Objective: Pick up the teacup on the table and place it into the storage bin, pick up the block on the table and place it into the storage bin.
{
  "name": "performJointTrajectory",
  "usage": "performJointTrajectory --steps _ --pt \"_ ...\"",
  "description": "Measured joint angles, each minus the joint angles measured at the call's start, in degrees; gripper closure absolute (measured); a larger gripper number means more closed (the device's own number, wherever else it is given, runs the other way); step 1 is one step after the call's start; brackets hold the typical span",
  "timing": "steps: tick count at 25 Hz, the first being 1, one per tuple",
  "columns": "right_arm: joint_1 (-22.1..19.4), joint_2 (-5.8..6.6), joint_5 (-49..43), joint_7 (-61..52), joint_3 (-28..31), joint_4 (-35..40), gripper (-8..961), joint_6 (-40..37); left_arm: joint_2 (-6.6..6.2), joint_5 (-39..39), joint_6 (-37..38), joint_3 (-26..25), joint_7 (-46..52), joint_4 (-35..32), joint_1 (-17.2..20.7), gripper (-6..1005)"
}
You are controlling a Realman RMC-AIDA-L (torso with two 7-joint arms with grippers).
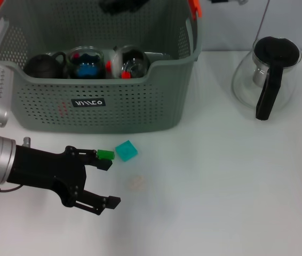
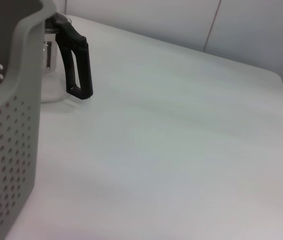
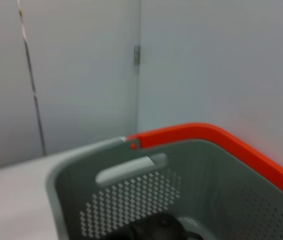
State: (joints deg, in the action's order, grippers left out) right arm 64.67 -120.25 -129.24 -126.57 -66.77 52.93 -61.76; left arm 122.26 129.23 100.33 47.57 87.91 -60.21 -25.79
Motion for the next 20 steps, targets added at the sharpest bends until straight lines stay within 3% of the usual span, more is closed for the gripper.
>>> performJointTrajectory --steps 1,5,7,15,20 --pt "-0.24 -0.02 -0.01 -0.04 -1.41 0.13 400 1.50 0.00 0.00 0.01 0.00 -0.01 0.03 0.00 94" --pt "-2.37 -0.07 1.91 0.20 -3.36 2.96 195 3.16 0.00 -0.02 0.19 0.15 0.05 0.11 0.14 94" --pt "-5.25 -0.07 5.07 1.09 -3.57 6.90 158 1.94 0.00 -0.15 0.57 0.06 0.16 0.09 0.22 94" --pt "-24.47 0.45 25.71 9.43 -2.18 24.77 8 -14.70 0.08 -0.33 2.65 0.21 0.14 -0.31 -0.54 94" --pt "-35.51 0.19 30.75 14.69 0.07 29.33 8 -26.05 0.89 -0.15 1.13 0.46 -2.84 -0.16 -2.19 94"
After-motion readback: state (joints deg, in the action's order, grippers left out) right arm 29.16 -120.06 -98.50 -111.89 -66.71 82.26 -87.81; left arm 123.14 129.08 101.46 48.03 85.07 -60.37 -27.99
